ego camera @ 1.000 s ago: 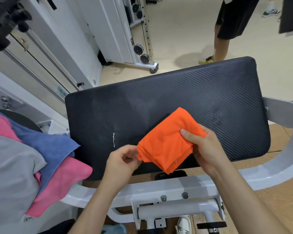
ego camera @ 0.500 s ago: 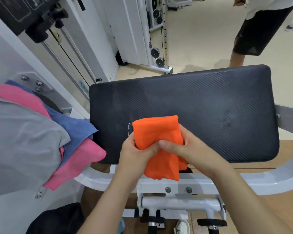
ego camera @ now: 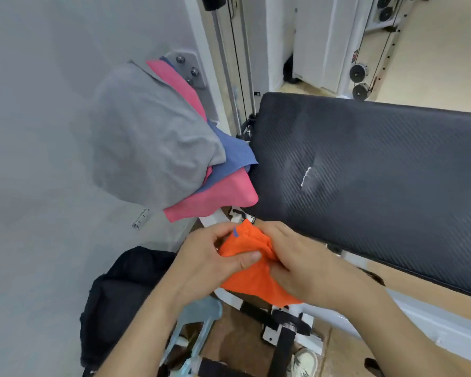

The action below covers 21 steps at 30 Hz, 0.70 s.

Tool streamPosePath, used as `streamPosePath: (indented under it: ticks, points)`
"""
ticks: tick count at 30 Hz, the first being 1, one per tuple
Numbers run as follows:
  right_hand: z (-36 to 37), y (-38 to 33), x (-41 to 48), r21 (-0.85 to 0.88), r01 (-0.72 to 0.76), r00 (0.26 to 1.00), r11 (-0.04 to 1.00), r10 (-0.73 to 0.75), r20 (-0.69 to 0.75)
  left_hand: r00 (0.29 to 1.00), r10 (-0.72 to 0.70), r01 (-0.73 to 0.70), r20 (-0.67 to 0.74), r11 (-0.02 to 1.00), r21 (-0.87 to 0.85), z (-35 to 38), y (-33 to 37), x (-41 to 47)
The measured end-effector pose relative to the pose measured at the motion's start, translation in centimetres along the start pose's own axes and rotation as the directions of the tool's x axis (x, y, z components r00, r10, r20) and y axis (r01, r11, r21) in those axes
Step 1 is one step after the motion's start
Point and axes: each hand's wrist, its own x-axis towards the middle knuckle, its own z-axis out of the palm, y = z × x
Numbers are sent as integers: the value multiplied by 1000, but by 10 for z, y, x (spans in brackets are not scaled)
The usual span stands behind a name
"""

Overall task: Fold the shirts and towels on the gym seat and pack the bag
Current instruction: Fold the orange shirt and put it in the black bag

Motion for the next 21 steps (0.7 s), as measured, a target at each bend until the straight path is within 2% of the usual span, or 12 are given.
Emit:
streamPosePath:
  ticks: [3,6,9,11,17,21]
  points:
    - [21,-29,17,-8,39,999,999,-39,28,993,11,-7,-117,999,37,-20,-15,-28]
    - [54,-59,30,-29,89,992,996,-86,97,981,-34,32,-192,999,-14,-44,-43,-59]
    - [92,-91,47,127,38,982,991,-60,177,977,-112,82,-182,983,-162,-74,-75,-96]
    - [117,-107,59,172,-8,973,985,-32,227,977,-115,77,-180,975,-207,-96,-98,-122]
    - [191,-167,97,78,50,935,996,-74,347,959,-118,91,-258,989,-114,-161,-171,-189]
    - [233,-200,130,113,-31,865,993,-30,501,951,-95,63,-295,991,-117,-192,-211,-207]
